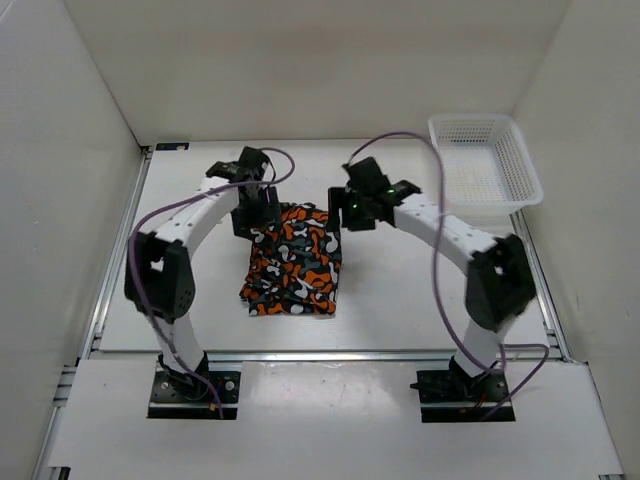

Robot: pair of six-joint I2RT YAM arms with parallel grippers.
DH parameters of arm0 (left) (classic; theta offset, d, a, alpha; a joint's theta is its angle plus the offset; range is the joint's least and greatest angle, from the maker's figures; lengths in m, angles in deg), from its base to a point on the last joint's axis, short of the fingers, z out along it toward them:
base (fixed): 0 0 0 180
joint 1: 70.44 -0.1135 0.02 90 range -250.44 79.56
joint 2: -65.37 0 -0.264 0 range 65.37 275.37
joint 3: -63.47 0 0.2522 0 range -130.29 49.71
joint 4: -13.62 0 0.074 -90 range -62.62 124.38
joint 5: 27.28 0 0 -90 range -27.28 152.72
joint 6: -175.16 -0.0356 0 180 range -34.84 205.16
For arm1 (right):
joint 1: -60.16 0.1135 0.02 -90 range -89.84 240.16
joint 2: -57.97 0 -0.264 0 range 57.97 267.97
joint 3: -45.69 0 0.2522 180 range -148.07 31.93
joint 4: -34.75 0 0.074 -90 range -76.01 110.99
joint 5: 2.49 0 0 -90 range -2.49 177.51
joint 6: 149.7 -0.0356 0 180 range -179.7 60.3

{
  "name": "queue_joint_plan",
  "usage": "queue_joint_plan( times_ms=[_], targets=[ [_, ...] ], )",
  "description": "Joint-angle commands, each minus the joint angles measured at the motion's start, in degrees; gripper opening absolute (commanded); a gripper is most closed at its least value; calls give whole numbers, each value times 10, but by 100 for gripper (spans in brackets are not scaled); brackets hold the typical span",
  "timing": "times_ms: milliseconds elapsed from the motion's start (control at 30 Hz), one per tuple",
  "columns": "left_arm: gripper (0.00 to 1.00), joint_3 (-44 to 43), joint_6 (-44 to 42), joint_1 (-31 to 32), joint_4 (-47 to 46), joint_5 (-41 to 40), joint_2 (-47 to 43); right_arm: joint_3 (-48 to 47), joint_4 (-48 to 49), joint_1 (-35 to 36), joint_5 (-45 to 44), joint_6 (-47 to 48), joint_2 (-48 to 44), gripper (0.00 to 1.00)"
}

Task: Fold and stack the shorts
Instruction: Fold the shorts

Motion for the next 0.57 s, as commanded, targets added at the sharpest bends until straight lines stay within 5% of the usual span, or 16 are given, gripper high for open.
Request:
queue_joint_plan(
  times_ms=[0, 167, 400, 467, 533],
  targets=[
    [84, -67, -28, 6, 45, -2, -130, 13, -41, -15, -107, 13, -138, 81],
    [90, -82, -47, 6, 67, -13, -235, 94, -90, -42, -234, -3, -282, 88],
    [90, -12, -52, -12, 61, -45, -394, 170, -130, -64, -280, -16, -393, 89],
    [91, 4, -52, -17, 61, -50, -415, 188, -135, -64, -286, -23, -410, 76],
    [91, 20, -45, -17, 61, -50, -438, 201, -128, -64, -293, -28, -419, 76]
  ],
)
